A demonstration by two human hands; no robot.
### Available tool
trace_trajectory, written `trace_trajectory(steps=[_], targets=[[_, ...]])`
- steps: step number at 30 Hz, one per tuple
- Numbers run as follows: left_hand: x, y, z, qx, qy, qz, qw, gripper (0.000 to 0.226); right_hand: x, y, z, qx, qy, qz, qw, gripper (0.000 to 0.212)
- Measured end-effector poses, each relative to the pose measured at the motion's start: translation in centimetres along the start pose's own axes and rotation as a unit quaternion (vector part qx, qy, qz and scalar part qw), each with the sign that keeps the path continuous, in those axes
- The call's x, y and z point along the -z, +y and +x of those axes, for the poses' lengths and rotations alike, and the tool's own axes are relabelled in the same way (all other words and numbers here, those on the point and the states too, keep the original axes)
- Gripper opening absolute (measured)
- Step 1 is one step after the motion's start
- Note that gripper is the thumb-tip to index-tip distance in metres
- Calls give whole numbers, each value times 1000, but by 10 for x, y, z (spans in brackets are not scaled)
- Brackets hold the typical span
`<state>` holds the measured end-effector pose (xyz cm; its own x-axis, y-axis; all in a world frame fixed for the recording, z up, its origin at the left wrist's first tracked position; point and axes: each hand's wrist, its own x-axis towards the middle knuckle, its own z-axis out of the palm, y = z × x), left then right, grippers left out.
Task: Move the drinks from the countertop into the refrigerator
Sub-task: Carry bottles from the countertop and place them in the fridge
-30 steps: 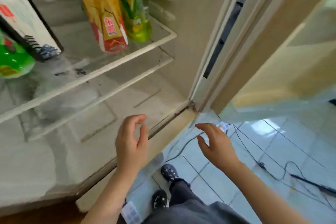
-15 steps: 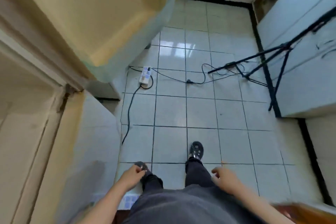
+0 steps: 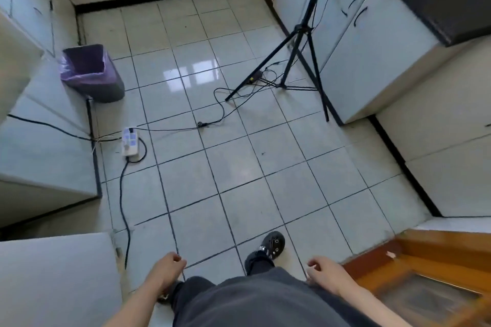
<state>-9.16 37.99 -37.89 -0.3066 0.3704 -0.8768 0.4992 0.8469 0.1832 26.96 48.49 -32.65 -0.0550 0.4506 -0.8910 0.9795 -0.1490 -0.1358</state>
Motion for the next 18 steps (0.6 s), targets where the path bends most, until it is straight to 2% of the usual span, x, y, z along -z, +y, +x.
trace_trajectory(steps=[5,9,13,18], targets=[[-37,156,3,-65,-8,76,995,35,77,89,17,-28,60,72,995,34],[-69,273,-19,-164,-54,174,969,37,110,152,16,-85,102,174,976,31],[-86,374,-14,-228,-86,235,941,32,126,194,30,-128,128,309,934,28],[-105,472,18,-231,-93,352,902,37,115,234,42,-192,125,449,864,15]])
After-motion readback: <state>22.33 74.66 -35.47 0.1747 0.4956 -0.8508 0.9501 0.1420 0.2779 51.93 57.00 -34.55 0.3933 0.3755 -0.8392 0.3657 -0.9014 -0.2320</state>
